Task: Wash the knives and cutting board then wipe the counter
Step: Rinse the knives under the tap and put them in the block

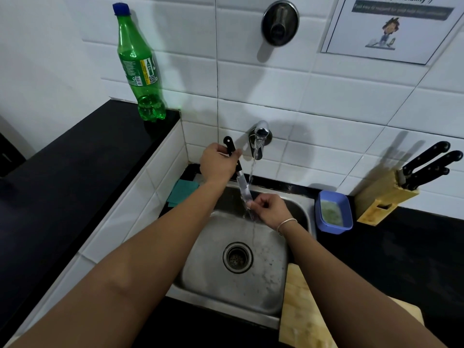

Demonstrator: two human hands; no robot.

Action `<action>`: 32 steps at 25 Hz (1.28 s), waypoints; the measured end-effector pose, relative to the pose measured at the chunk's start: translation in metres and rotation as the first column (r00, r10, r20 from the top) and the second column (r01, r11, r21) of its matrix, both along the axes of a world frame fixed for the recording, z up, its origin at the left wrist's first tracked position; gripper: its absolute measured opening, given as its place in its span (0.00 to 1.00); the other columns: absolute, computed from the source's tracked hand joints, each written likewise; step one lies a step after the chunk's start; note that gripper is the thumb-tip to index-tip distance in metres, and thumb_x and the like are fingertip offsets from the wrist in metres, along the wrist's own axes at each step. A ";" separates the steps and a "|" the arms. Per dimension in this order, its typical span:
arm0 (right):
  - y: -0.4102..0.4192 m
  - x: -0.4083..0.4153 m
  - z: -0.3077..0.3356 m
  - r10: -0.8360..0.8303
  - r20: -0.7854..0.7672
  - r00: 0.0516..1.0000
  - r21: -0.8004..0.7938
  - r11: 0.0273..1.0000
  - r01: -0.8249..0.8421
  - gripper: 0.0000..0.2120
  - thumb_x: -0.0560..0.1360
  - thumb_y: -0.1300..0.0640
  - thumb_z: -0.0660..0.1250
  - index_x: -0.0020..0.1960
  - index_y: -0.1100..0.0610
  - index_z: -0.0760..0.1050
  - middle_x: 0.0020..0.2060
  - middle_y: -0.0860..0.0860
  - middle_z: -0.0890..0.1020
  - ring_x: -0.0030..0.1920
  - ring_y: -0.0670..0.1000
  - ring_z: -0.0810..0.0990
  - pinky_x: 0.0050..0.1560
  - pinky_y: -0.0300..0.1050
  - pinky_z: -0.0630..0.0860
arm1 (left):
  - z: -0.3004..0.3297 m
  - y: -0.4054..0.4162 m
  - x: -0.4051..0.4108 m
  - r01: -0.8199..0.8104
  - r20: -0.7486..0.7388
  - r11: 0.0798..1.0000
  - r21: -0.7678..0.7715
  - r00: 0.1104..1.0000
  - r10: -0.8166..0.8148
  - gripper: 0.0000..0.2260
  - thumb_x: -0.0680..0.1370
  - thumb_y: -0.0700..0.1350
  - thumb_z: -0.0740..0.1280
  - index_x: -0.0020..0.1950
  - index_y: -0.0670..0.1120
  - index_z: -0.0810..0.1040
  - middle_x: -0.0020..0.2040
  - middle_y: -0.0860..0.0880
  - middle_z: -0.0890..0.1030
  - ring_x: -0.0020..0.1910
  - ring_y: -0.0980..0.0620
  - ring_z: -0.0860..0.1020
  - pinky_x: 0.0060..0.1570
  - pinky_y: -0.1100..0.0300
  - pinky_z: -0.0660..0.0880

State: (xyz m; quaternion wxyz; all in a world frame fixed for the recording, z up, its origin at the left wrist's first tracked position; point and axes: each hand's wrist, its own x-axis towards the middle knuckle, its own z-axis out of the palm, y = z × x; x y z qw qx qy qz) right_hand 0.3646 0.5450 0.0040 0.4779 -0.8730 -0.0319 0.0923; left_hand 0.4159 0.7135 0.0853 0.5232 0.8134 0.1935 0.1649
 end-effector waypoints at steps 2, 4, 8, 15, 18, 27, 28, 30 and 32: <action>-0.005 0.002 0.003 0.119 -0.028 0.993 -0.245 0.962 -0.122 0.11 0.71 0.59 0.74 0.36 0.49 0.74 0.31 0.44 0.77 0.36 0.46 0.76 0.37 0.35 0.72 | -0.005 0.000 -0.002 0.051 -0.006 0.999 0.008 0.999 -0.051 0.15 0.70 0.56 0.78 0.38 0.53 0.73 0.34 0.57 0.78 0.36 0.53 0.80 0.36 0.60 0.74; -0.003 0.004 0.012 0.092 -0.005 0.996 -0.222 0.971 -0.091 0.09 0.71 0.60 0.74 0.42 0.49 0.76 0.35 0.45 0.77 0.38 0.45 0.77 0.39 0.31 0.72 | -0.013 -0.004 -0.002 0.139 -0.023 0.990 -0.016 0.990 -0.140 0.13 0.71 0.52 0.78 0.40 0.49 0.75 0.35 0.52 0.80 0.38 0.48 0.81 0.40 0.55 0.79; 0.014 0.013 0.033 -0.170 0.151 0.974 0.119 0.981 0.152 0.10 0.71 0.54 0.77 0.47 0.54 0.78 0.33 0.46 0.79 0.31 0.39 0.75 0.37 0.28 0.71 | -0.014 -0.011 -0.007 0.259 -0.043 0.966 -0.013 0.965 -0.259 0.15 0.69 0.49 0.80 0.35 0.48 0.74 0.33 0.50 0.78 0.35 0.48 0.79 0.43 0.51 0.80; 0.015 0.009 0.036 -0.148 0.125 0.981 0.050 0.988 0.143 0.09 0.70 0.55 0.76 0.41 0.54 0.75 0.34 0.49 0.80 0.34 0.48 0.77 0.36 0.37 0.72 | -0.021 -0.009 -0.023 0.469 0.014 0.877 0.102 0.881 -0.473 0.19 0.65 0.47 0.82 0.33 0.49 0.70 0.31 0.51 0.75 0.32 0.53 0.72 0.35 0.56 0.72; 0.018 0.010 0.039 -0.169 0.138 0.976 0.091 0.983 0.158 0.06 0.71 0.58 0.74 0.43 0.54 0.76 0.35 0.49 0.81 0.35 0.48 0.78 0.37 0.37 0.74 | -0.024 -0.010 -0.025 0.455 0.069 0.884 0.108 0.884 -0.463 0.17 0.65 0.48 0.82 0.37 0.51 0.73 0.33 0.53 0.77 0.33 0.56 0.74 0.36 0.61 0.72; 0.021 0.021 0.046 -0.058 0.124 0.991 0.268 0.963 0.022 0.09 0.80 0.63 0.63 0.56 0.55 0.79 0.45 0.52 0.84 0.45 0.47 0.80 0.51 0.44 0.76 | -0.012 -0.004 -0.016 0.536 0.077 0.840 -0.090 0.844 -0.530 0.06 0.76 0.43 0.74 0.52 0.44 0.81 0.44 0.46 0.84 0.43 0.45 0.82 0.51 0.44 0.81; 0.021 0.021 0.044 -0.049 0.112 0.993 0.280 0.960 0.016 0.09 0.80 0.63 0.63 0.56 0.54 0.79 0.43 0.49 0.84 0.42 0.45 0.79 0.48 0.41 0.76 | -0.011 -0.004 -0.015 0.516 0.069 0.853 -0.081 0.857 -0.511 0.05 0.76 0.43 0.74 0.49 0.47 0.81 0.42 0.48 0.83 0.42 0.49 0.81 0.50 0.47 0.81; 0.023 0.021 0.040 -0.063 0.075 0.995 0.317 0.948 0.036 0.05 0.79 0.60 0.67 0.53 0.54 0.79 0.35 0.44 0.81 0.35 0.42 0.77 0.41 0.38 0.74 | -0.008 -0.007 -0.015 0.438 0.068 0.898 -0.049 0.898 -0.434 0.06 0.76 0.45 0.74 0.44 0.50 0.78 0.39 0.53 0.81 0.39 0.53 0.79 0.44 0.54 0.79; 0.023 0.018 0.034 -0.087 0.015 0.996 0.327 0.942 0.077 0.03 0.76 0.57 0.72 0.45 0.53 0.79 0.30 0.45 0.81 0.30 0.42 0.77 0.34 0.38 0.74 | -0.006 -0.010 -0.013 0.320 0.088 0.942 -0.097 0.946 -0.312 0.07 0.76 0.46 0.73 0.43 0.47 0.76 0.39 0.51 0.80 0.40 0.48 0.79 0.43 0.54 0.78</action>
